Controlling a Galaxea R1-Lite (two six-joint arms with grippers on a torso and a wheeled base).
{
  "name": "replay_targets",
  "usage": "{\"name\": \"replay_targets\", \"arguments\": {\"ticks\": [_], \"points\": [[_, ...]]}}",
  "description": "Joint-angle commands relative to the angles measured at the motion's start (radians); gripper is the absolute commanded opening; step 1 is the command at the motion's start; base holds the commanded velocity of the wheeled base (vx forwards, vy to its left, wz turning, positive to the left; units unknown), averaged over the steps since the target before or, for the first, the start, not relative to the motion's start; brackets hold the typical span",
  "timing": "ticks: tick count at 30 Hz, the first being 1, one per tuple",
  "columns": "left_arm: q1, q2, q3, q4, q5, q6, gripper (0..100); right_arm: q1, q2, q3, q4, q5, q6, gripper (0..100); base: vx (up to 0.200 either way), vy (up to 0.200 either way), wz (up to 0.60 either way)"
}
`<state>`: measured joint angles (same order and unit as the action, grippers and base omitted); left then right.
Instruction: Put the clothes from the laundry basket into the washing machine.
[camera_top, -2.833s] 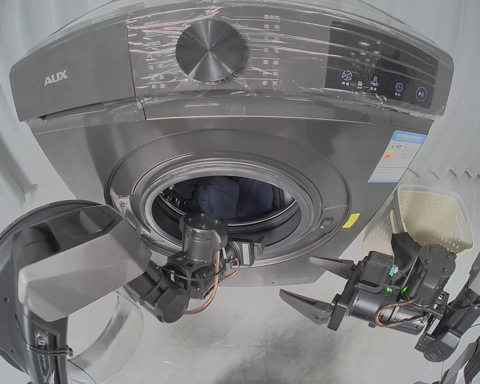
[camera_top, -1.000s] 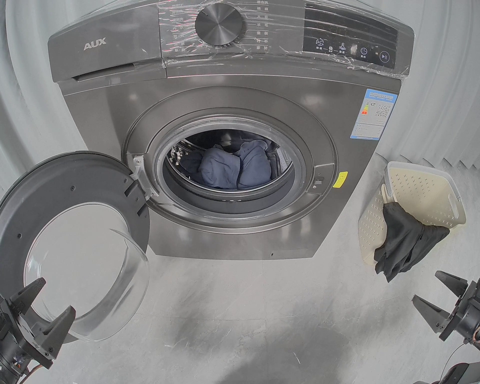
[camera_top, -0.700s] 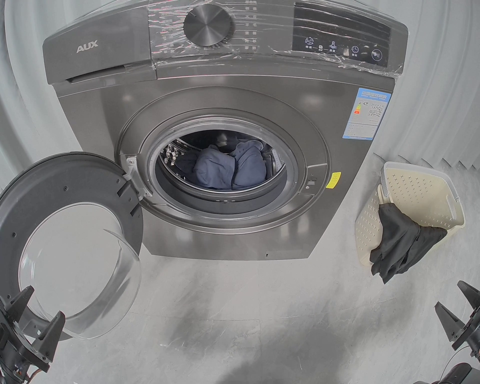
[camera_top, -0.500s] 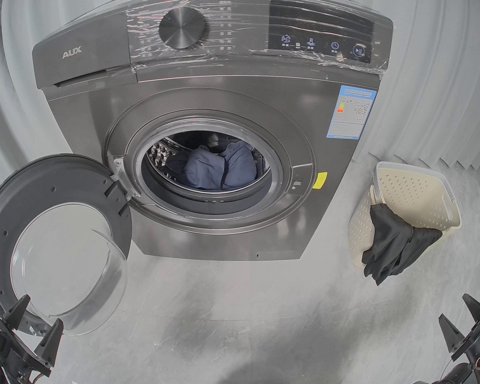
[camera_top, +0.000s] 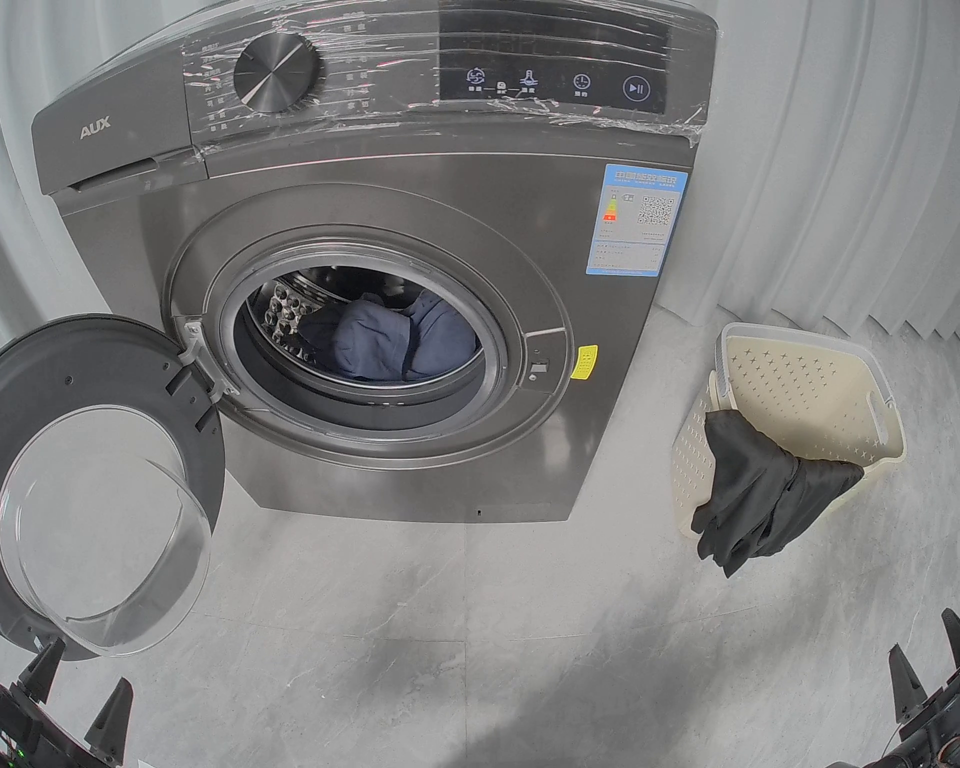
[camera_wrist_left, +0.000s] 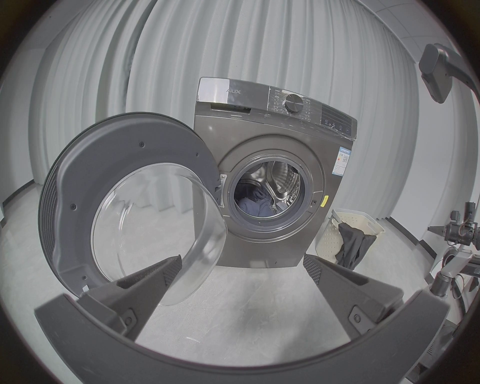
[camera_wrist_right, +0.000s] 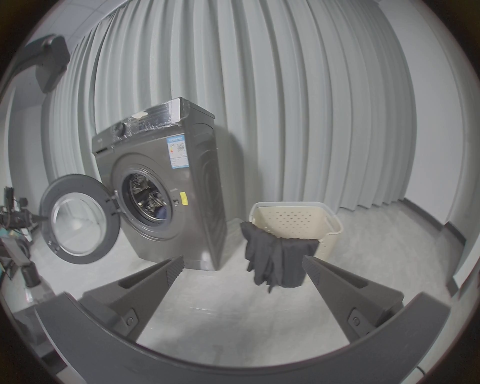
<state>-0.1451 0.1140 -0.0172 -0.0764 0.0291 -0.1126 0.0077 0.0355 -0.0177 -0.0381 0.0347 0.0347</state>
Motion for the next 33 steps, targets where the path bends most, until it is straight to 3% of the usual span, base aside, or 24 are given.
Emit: {"name": "replay_targets", "arguments": {"ticks": [1, 4, 7, 11, 13, 18, 23, 33], "points": [[0.061, -0.022, 0.017, 0.001, -0.003, 0.004, 100, -0.006, -0.032, 0.012, 0.069, -0.027, -0.027, 100, 0.0, 0.0, 0.0], [0.133, -0.054, 0.017, 0.003, -0.014, 0.014, 100, -0.003, -0.032, 0.013, 0.055, -0.029, -0.027, 100, 0.0, 0.0, 0.0], [0.156, -0.097, 0.017, 0.003, -0.08, 0.019, 100, -0.003, -0.032, 0.015, 0.052, -0.027, -0.029, 100, 0.0, 0.0, 0.0], [0.15, -0.106, 0.017, 0.004, -0.115, -0.019, 100, -0.003, -0.034, 0.015, 0.052, -0.027, -0.029, 100, 0.0, 0.0, 0.0], [0.15, -0.106, 0.017, 0.004, -0.126, -0.024, 100, -0.003, -0.034, 0.015, 0.05, -0.027, -0.027, 100, 0.0, 0.0, 0.0], [0.15, -0.106, 0.017, 0.004, -0.112, -0.029, 100, -0.003, -0.032, 0.016, 0.044, -0.027, -0.027, 100, 0.0, -0.12, 0.0], [0.148, -0.106, 0.017, 0.009, -0.041, 0.001, 100, -0.005, -0.032, 0.016, 0.044, -0.027, -0.029, 100, 0.0, -0.2, 0.0], [0.148, -0.105, 0.017, 0.01, -0.043, 0.001, 100, -0.006, -0.032, 0.016, 0.044, -0.027, -0.027, 100, 0.0, -0.2, 0.0]]}}
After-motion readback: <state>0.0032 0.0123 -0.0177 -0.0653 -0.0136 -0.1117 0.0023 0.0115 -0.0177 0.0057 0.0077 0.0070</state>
